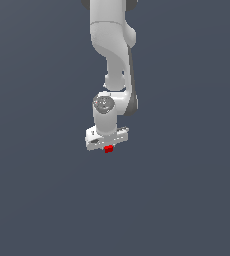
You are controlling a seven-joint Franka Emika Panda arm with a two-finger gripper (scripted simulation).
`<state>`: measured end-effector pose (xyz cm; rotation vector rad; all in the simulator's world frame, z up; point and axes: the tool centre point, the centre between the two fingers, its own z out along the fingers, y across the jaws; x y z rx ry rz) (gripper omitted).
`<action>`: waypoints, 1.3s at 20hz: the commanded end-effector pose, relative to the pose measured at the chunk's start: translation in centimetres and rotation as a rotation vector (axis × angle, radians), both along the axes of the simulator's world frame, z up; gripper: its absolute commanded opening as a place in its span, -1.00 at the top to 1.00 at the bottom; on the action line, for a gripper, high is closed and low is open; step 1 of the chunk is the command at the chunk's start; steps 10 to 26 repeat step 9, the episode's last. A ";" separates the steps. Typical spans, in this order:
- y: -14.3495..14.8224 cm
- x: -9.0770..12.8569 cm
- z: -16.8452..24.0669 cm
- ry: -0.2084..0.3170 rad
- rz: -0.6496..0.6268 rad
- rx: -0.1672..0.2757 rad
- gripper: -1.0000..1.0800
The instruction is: Pick up the red cube and move it to a goal position.
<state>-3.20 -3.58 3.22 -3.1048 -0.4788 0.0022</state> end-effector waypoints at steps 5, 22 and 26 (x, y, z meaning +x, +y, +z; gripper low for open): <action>2.5 -0.8 2.0 -0.001 0.002 0.000 1.00; 3.0 -1.0 2.4 -0.001 0.002 0.000 1.00; 3.0 -1.0 2.4 -0.001 0.002 0.000 1.00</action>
